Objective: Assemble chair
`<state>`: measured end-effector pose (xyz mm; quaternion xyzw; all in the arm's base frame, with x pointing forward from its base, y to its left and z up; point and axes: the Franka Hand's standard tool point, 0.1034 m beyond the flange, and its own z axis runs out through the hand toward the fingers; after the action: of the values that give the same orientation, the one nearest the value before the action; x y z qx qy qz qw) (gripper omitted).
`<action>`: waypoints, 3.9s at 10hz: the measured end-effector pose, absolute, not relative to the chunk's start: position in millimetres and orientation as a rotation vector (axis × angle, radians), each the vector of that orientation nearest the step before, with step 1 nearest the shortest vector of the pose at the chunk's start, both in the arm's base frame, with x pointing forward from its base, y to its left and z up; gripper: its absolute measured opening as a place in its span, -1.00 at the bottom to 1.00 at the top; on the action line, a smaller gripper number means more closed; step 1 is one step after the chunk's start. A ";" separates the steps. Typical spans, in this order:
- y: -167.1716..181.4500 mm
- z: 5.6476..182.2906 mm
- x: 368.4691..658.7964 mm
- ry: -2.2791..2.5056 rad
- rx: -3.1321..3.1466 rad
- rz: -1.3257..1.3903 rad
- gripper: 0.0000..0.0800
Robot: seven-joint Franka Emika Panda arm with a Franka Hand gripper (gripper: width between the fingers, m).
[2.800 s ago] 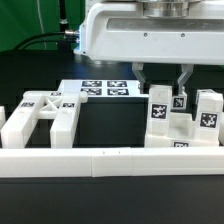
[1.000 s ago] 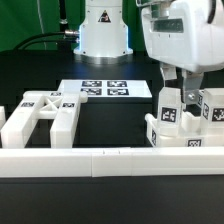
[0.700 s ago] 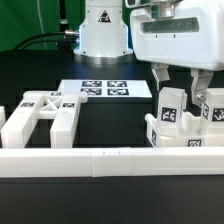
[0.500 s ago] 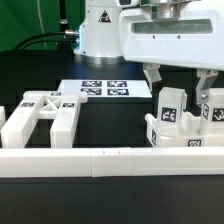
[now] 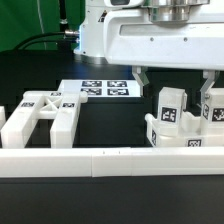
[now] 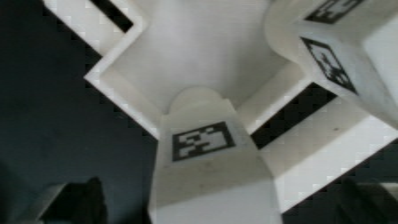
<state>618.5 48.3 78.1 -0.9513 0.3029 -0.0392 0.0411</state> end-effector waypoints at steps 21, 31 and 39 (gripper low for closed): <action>52.3 75.9 624.6 2.014 -2.196 -0.128 0.43; 48.6 75.6 622.4 0.944 -2.884 -0.185 0.62; 49.9 81.4 630.1 -0.025 -3.145 -0.192 0.53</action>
Offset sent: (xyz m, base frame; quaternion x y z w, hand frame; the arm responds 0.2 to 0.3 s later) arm 0.0000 0.0000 0.0000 0.0000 0.0000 0.0000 1.0000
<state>630.1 49.9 81.4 -0.9981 -0.0079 -0.0610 -0.0045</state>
